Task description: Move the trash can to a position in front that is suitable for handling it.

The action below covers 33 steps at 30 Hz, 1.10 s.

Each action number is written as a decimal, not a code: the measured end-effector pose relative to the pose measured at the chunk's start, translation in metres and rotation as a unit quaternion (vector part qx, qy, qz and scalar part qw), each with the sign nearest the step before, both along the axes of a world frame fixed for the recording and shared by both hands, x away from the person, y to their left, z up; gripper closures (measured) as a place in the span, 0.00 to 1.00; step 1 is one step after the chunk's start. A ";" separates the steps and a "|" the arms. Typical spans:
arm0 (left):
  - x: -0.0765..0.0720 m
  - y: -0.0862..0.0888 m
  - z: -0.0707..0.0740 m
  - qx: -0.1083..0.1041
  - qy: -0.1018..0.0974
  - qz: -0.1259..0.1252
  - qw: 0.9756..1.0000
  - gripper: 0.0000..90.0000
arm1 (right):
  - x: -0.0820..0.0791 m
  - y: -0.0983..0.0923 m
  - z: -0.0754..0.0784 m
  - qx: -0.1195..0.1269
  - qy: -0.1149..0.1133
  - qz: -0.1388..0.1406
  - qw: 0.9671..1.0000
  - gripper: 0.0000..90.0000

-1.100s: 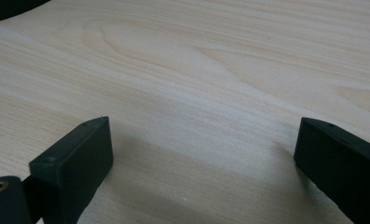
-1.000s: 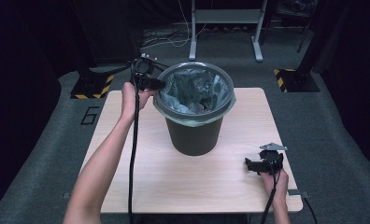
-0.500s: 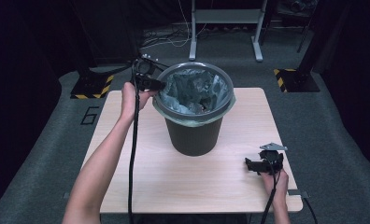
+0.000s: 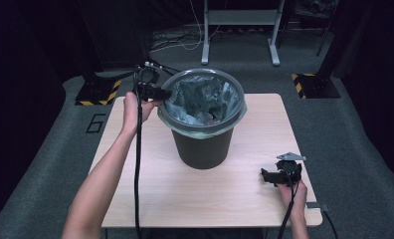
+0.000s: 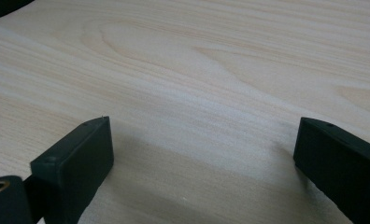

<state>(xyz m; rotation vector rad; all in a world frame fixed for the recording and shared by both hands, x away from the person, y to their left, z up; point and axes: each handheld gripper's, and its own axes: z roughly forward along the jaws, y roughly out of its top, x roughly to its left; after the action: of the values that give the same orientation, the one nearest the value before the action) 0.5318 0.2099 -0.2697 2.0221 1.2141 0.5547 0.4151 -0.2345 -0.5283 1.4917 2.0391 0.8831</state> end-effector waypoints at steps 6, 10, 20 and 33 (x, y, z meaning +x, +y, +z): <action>-0.008 0.008 -0.001 -0.002 -0.002 -0.003 1.000 0.73 | 0.000 0.000 0.000 0.001 0.001 -0.001 1.000 0.05; -0.012 0.012 -0.001 -0.002 -0.003 -0.004 1.000 0.72 | 0.000 0.000 0.000 0.001 0.001 -0.002 1.000 0.05; -0.023 0.022 -0.003 -0.012 -0.012 -0.005 1.000 0.72 | 0.000 0.000 0.000 0.001 0.002 -0.002 1.000 0.05; -0.022 0.036 -0.003 -0.052 -0.012 -0.007 0.999 0.27 | 0.001 0.001 0.005 0.009 0.018 0.006 1.000 0.04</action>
<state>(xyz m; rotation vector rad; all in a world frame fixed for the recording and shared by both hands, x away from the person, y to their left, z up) 0.5097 0.2456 -0.2730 1.9299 1.1906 0.4967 0.4165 -0.2334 -0.5238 1.5158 2.0730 0.8886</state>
